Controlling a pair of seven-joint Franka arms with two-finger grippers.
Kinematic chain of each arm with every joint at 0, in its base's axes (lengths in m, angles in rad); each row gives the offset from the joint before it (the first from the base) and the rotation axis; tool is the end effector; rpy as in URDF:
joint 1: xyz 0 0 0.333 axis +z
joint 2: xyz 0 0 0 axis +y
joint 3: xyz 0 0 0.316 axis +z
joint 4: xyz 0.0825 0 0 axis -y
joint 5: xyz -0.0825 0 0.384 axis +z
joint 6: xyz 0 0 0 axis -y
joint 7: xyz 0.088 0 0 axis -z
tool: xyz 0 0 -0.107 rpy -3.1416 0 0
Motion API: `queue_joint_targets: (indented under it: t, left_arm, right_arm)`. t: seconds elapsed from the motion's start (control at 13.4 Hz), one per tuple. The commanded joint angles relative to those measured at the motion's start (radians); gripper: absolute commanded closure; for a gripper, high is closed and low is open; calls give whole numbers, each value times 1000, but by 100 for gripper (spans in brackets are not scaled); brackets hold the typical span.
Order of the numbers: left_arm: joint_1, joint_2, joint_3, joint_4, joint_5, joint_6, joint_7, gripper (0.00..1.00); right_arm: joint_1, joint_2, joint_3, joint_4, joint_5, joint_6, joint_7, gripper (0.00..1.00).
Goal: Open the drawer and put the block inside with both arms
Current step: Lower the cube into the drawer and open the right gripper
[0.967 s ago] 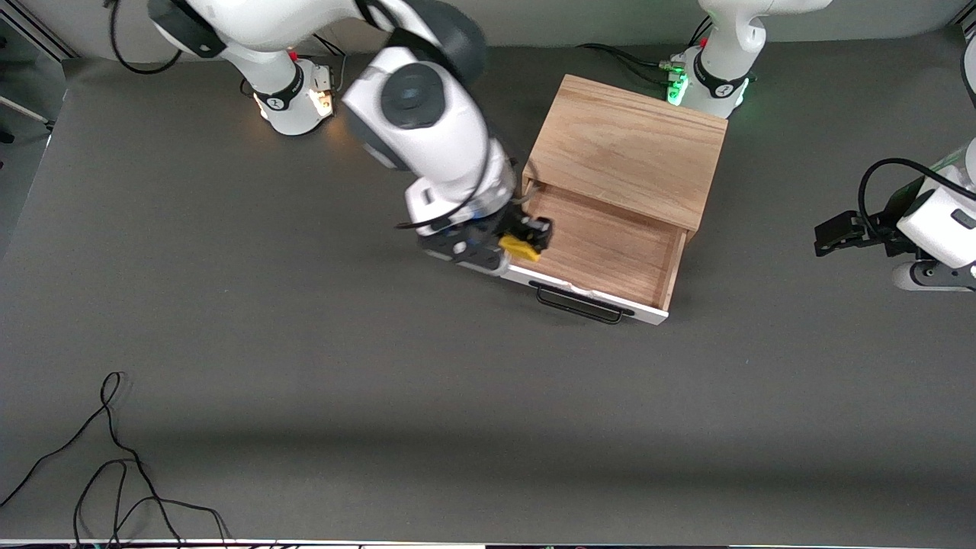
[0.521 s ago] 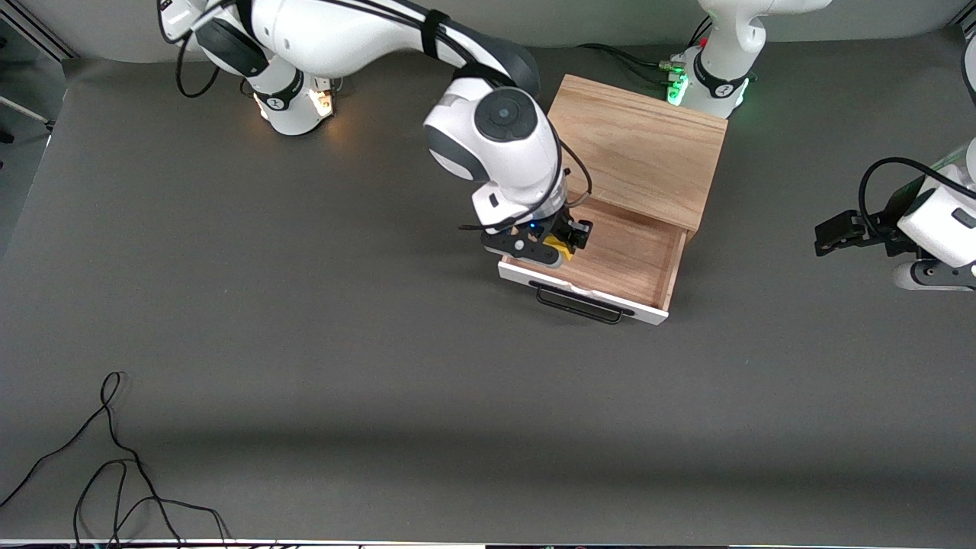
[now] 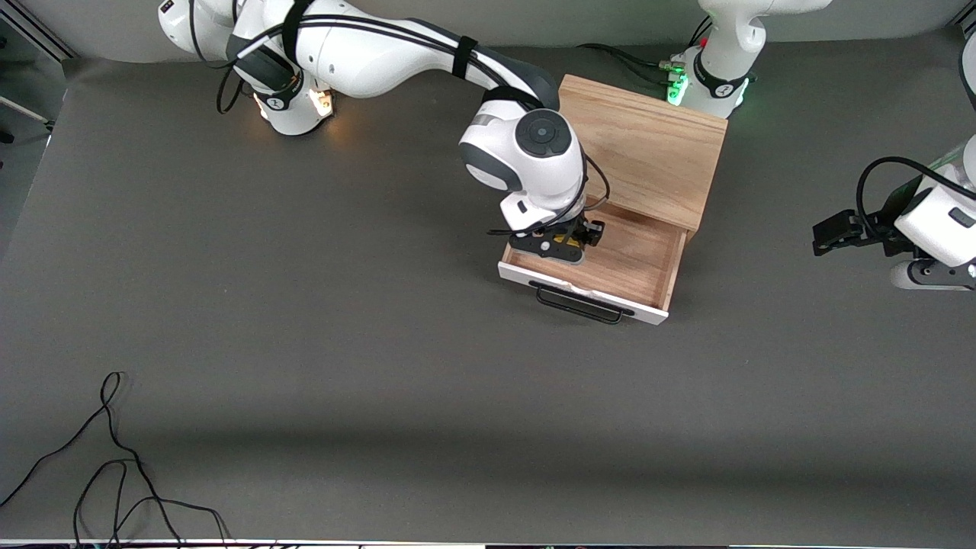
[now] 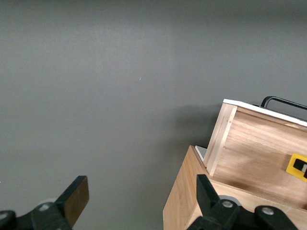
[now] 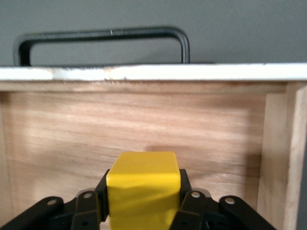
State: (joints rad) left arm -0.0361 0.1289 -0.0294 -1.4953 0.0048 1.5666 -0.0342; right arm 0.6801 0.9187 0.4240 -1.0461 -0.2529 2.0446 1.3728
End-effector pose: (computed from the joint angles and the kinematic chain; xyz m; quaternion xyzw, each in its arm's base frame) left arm 0.5908 -0.0371 0.5858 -0.9995 0.0156 0.0287 0.0019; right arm 0.4671 0.6317 0.3213 -0.9814 0.1716 0.0182 0.0837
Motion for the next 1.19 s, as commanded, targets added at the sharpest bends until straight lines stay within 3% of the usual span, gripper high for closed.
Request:
queue_joint_targets:
  t: [0.0,0.07,0.15,0.22,0.3,0.82,1.12]
  left_arm:
    - [2,-29,-3,-26,4,6,14,0]
    - [2,-29,-3,-26,4,6,14,0]
    - [2,-29,-3,-26,4,4,14,0]
    - [2,-29,-3,-26,4,4,14,0]
    - [4,-29,-3,-28,4,4,14,0]
    - [4,-28,-3,-28,3,4,14,0]
    - [4,-28,-3,-28,3,3,14,0]
  right_arm:
    - [21,34,-2,38,-32,5,32,64]
    - [26,35,-2,38,-32,5,34,61]
    - [26,35,-2,38,-32,5,34,50]
    - [26,35,-2,38,-34,5,34,8]
    - [27,35,-4,40,-34,5,34,0]
    - [18,14,-13,52,-34,-14,32,0]
    - [-37,-98,-4,54,-25,-136,20,0]
